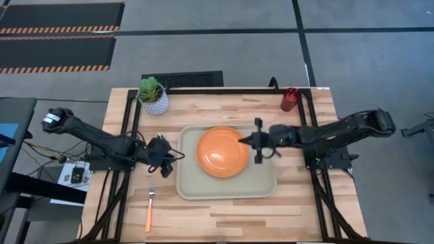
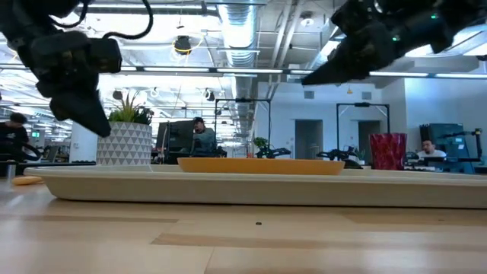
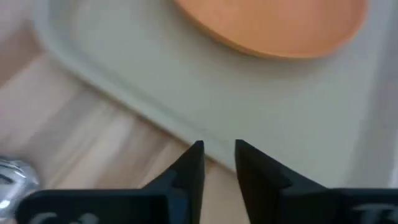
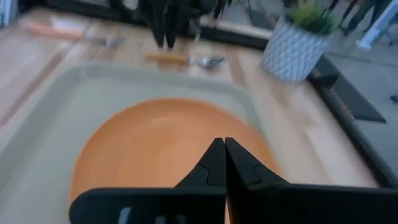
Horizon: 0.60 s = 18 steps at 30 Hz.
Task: Pick and place plate/cup/fork/spoon on tray
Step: Put the yellow spoon on the gray serving tray to the right of the orange plate
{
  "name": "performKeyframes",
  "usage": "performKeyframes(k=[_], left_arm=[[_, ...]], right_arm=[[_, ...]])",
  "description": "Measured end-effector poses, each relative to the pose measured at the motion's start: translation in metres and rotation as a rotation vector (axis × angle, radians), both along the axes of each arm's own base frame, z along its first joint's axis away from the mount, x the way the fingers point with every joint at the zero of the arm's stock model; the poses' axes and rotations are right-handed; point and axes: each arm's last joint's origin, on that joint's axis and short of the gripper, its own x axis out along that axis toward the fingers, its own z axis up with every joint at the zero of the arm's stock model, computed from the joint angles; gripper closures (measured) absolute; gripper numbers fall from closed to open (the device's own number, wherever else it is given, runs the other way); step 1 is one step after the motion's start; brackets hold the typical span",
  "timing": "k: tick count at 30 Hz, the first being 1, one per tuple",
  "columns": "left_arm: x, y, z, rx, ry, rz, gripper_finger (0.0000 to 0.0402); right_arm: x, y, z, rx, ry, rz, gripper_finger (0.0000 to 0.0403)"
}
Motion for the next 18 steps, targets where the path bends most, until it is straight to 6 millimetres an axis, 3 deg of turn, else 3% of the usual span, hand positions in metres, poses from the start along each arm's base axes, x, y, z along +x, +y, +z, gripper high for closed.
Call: performKeyframes(k=[5,9,18], left_arm=[[-0.009,0.01,0.008,-0.075,0.122,0.246,0.0274],[-0.021,0.018,-0.001,-0.175,0.254,0.402,0.0259],[-0.022,0.037,-0.006,-0.207,0.28,0.533,0.0248]], right_arm=[[-0.001,-0.016,0.005,0.019,-0.039,0.017,0.0395],[-0.002,-0.016,0.003,0.009,-0.014,0.031,0.0395],[-0.001,-0.014,0.005,-0.071,-0.03,0.068,0.0394]])
